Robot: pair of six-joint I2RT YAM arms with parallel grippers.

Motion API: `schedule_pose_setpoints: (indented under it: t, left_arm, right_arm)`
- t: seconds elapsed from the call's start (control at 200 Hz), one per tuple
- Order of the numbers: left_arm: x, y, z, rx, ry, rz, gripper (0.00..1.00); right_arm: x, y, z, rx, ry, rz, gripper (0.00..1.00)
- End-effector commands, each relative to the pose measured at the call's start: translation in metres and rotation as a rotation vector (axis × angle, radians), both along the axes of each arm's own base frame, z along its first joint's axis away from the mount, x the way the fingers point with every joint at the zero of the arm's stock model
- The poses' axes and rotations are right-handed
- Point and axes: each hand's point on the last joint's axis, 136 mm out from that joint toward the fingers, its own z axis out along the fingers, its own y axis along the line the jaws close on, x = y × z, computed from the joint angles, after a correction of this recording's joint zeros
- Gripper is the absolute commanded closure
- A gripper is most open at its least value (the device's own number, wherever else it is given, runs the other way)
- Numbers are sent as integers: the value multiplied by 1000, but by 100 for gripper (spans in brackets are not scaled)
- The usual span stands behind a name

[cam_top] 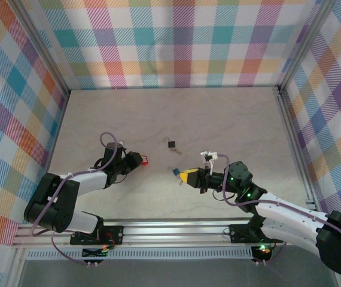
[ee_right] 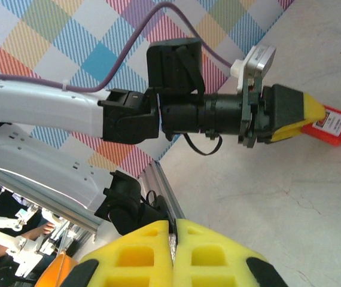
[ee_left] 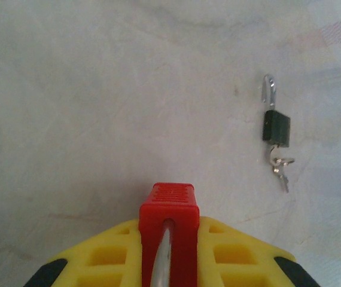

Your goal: Lock with the key

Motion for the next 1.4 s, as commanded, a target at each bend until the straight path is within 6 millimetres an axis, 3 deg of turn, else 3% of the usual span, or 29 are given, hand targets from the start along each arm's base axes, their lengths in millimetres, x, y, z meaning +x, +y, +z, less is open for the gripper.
schedule_pose_setpoints:
  t: [0.0, 0.15, 0.365, 0.895, 1.4]
  left_arm:
    - [23, 4, 15, -7, -84, 5, 100]
    - [36, 7, 9, -24, -74, 19, 100]
    - [54, -4, -4, -77, -46, -10, 100]
    - [61, 5, -7, -68, 0, 19, 68]
    - [60, 26, 3, 12, 0, 94, 48]
  right_arm:
    - [-7, 2, -3, -4, -21, 26, 100]
    - [-7, 6, -9, -12, -10, 31, 100]
    - [-11, 15, -15, -23, 4, 59, 100]
    - [-21, 24, -21, -55, 11, 104, 100]
    - [-34, 28, -30, -90, 28, 138, 100]
